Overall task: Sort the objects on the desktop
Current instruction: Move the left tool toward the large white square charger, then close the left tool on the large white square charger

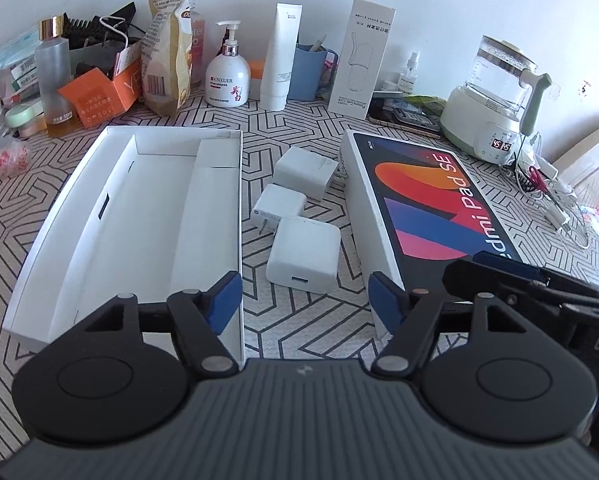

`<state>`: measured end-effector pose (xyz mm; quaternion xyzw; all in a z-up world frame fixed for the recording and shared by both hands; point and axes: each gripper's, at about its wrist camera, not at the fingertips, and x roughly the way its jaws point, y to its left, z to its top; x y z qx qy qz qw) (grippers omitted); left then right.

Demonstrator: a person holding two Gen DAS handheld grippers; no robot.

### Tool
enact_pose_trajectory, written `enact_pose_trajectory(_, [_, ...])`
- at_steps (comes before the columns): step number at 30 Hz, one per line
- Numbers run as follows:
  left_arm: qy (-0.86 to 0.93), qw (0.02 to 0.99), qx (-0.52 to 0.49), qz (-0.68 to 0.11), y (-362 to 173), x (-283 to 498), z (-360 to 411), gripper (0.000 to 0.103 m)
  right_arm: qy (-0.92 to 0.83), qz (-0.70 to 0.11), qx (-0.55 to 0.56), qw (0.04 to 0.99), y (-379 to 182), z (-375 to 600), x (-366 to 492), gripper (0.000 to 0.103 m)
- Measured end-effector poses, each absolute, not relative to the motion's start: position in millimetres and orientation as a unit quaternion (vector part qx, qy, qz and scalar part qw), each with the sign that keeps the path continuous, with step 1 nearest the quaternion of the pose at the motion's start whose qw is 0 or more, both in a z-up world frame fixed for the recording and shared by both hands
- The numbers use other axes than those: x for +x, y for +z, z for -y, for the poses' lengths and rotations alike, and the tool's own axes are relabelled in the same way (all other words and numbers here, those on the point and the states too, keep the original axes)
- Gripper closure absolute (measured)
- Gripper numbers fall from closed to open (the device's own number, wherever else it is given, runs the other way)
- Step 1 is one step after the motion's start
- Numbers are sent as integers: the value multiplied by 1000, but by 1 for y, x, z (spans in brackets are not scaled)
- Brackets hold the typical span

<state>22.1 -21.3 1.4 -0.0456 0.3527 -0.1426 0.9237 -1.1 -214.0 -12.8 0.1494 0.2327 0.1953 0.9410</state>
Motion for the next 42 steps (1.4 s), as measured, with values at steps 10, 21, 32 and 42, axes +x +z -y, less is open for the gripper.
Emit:
enact_pose_trajectory(10, [-131,922,-9,-365,-3,33,32,46,183,-257,142,938,-23,216,12,41])
enact_pose_trajectory(21, [-138,920,25,-365,-2,50,50,23,167,-232,141,948,-24,228,11,29])
enact_pose_trajectory(32, [-168,902,40,-395,-17,75,63,28,114,-234,96,961,-23,237,19,26])
enact_pose_trajectory(42, [-155,895,44,-416,-32,91,64,25,121,-241,68,961,-23,232,31,26])
